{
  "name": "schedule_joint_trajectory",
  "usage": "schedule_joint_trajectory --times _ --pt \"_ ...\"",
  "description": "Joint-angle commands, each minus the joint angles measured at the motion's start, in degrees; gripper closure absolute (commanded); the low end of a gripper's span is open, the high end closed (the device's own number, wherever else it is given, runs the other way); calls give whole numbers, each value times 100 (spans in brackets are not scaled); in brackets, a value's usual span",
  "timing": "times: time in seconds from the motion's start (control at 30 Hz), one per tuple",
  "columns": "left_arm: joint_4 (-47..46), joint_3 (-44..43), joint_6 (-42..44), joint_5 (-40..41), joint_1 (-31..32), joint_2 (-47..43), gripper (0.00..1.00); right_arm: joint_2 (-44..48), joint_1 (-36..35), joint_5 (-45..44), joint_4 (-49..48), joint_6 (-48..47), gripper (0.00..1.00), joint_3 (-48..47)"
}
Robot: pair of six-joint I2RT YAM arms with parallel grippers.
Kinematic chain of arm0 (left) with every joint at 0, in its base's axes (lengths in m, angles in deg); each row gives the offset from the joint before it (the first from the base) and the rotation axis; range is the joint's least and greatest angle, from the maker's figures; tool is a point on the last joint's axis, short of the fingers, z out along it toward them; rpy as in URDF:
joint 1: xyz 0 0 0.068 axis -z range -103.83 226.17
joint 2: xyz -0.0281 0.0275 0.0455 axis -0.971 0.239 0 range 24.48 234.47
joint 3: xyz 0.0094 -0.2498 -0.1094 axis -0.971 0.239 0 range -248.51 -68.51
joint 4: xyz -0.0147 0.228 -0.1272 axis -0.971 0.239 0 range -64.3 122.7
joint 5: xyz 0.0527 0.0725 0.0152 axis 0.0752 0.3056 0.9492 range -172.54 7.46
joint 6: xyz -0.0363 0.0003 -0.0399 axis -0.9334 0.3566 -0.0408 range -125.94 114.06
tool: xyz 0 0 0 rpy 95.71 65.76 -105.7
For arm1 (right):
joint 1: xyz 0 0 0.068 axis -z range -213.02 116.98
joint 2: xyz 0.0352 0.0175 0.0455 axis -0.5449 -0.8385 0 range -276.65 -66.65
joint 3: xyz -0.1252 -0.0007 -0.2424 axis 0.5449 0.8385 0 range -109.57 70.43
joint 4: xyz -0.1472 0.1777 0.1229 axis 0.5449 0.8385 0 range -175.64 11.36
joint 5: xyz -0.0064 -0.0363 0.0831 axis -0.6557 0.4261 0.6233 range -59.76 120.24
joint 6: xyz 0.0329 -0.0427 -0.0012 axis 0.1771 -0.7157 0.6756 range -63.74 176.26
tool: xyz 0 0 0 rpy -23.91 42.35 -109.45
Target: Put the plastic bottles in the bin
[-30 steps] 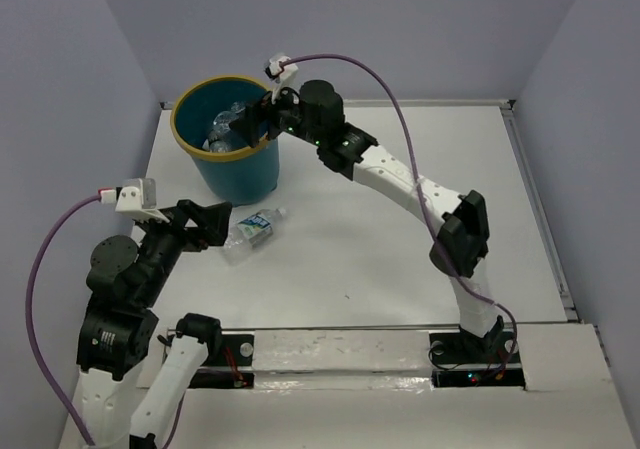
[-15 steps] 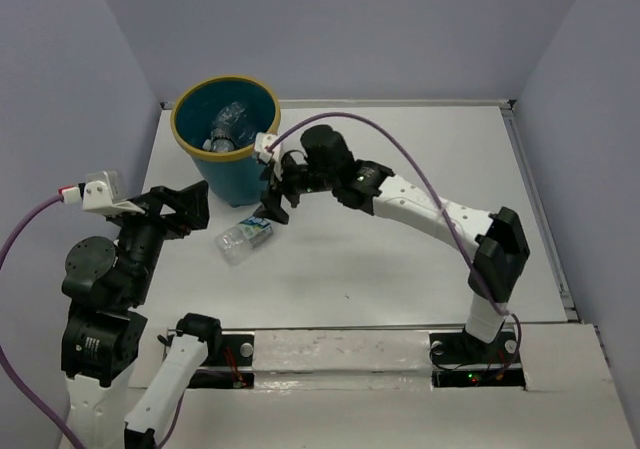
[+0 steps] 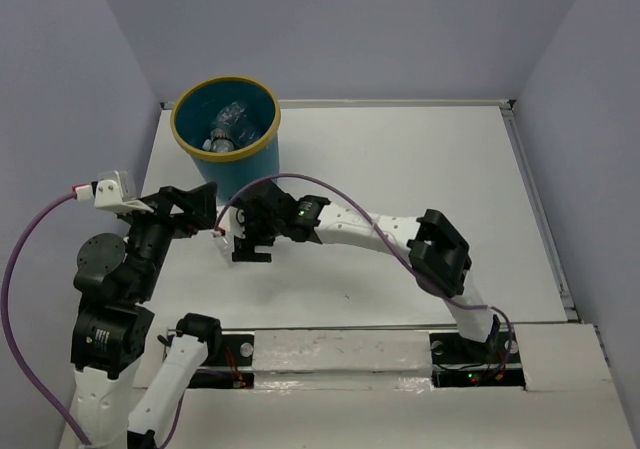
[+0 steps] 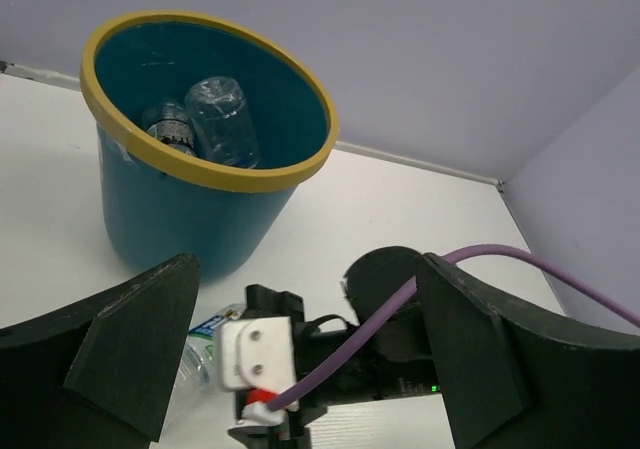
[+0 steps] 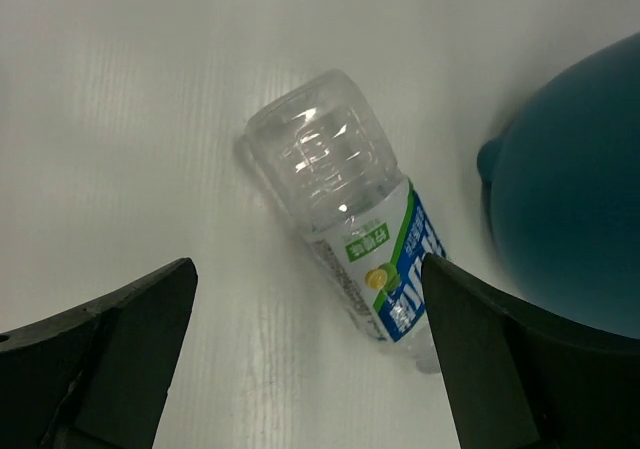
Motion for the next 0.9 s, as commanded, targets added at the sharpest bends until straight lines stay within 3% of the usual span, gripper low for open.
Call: schedule_joint_trajectory --times 0.0,0.4,0.6,0.73,0.77,0.8,0.87 --pt "-468 154 -120 -428 19 -107 1 -652 -300 -858 -74 -853 1 -717" --pt "-222 531 -322 -1061 19 -107 1 -1918 -300 -1360 -205 -1697 0 -2053" --pt "-2 795 -322 -1079 10 -177 1 -2243 -300 -1184 -205 -1636 1 -2142" --pt "69 840 -313 -1009 19 -221 1 -2236 -300 -1193 -319 -1451 7 -2028" --pt "69 831 -322 -1017 10 -221 1 -2157 -300 -1254 -537 -1399 15 -1784" --pt "60 822 -322 -1017 10 -221 1 -2156 -300 -1254 -687 -1398 15 -1782" --pt "60 787 -313 -1017 19 -213 1 -1990 -300 -1429 -1169 -1293 32 -1475"
